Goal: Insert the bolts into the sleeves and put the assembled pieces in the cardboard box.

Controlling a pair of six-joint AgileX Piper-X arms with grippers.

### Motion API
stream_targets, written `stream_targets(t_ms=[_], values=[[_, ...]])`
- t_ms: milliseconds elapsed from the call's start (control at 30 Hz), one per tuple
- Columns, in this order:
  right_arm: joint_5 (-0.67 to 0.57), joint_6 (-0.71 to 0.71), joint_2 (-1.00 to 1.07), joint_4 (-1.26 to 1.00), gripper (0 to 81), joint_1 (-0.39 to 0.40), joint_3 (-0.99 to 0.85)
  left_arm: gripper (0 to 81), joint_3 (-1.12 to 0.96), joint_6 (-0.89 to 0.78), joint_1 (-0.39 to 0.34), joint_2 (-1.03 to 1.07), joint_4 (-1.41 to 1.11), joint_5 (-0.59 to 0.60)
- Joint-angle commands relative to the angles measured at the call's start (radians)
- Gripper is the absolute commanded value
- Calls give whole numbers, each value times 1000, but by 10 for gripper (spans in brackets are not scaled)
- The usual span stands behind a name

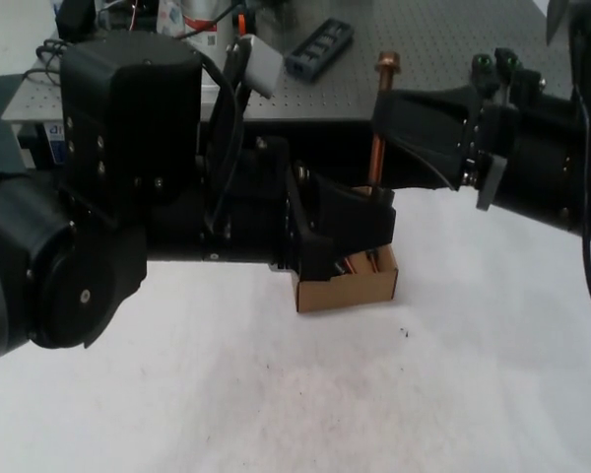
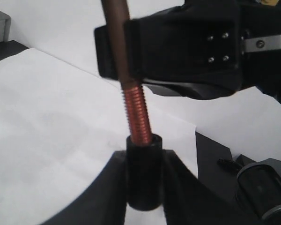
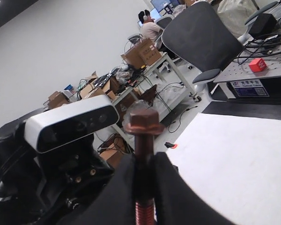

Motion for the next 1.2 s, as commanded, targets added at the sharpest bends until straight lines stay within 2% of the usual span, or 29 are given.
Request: stream_targets(t_ms=[0,200,500,633,800,833,967,1000,1100,1167], values=[[-6,3,-9,0,33,3,-5,6,-5,-10,-1,-12,-37,-17],[38,3,-9,0,33,3,-5,6,-5,-10,-1,-12,-59,-18],[38,1,-9,0,33,3,-5,6,-5,-62,-1,-12,-94,-153],[38,2,-9,3,33,3,-5,6,-5,-64,-1,-12,-101,-156],[-29,-20,-9,27,17,3,-5,6,-5,-64,-1,-12,-110,-156],[-48,-35,-9,26,77,3,-5,6,-5,-64,-1,-12,-110,-156],[-52,-42,-9,23,442,3,-9,6,-5,-57,-1,-12,-117,-147],[-52,-42,-9,25,465,3,-10,6,-5,-45,-1,-12,-117,-147],[-52,-42,-15,25,426,-13,-9,6,-5,-28,-1,-12,-123,-166],[-52,-42,-26,33,423,-44,-9,6,-5,-26,-1,-8,-147,-227]])
